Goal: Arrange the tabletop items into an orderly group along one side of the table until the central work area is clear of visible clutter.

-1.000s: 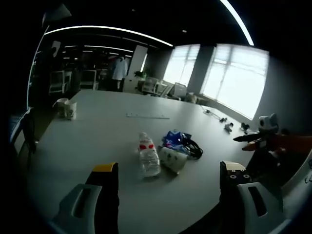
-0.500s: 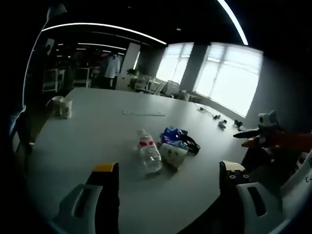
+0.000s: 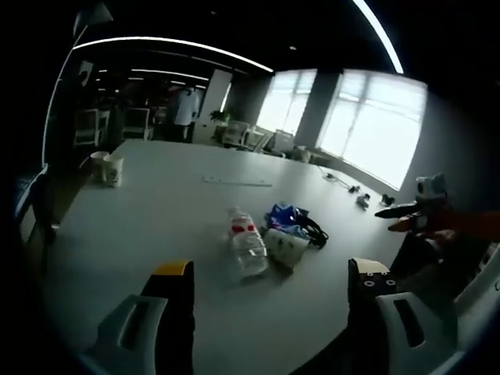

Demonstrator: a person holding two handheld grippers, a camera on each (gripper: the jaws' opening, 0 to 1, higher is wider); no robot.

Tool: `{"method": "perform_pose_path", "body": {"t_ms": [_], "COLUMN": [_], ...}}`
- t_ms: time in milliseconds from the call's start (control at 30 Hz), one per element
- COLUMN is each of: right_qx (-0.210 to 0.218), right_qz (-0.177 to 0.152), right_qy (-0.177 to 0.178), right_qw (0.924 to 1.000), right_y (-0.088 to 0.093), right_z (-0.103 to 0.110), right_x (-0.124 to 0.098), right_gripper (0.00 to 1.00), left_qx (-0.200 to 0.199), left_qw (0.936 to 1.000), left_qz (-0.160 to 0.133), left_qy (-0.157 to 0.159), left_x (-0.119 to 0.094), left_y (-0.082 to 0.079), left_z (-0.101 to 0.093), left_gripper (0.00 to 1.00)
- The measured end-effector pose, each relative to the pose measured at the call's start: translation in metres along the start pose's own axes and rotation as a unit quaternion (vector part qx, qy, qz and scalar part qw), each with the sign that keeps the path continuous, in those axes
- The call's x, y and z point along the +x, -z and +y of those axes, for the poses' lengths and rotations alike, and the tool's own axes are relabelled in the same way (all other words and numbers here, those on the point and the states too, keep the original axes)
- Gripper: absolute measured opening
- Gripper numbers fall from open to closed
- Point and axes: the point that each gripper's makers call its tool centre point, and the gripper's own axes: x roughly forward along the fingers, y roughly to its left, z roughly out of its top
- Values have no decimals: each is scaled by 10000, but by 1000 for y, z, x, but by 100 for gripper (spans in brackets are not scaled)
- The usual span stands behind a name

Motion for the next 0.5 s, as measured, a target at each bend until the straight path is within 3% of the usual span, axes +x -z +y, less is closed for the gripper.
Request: {"method": "perform_pose_path", "body": {"t_ms": [167,500], "right_qx": [300,445], "right_qz": [197,58], "right_qy": [102,-8], "right_qw": [9993,9990], "right_y": [6,-13], "right_z": [-9,-13], "right_x": [2,13], "right_gripper": [69,66], "left_qx": [23,50], "left_qw": [10000,10000], "left_qz": [-40,-42], "left_qy": [-41,-20], "left_x": [6,15], "left_y": [-3,-3], "left_z": [-2,-6], "left_gripper": [77,75]}}
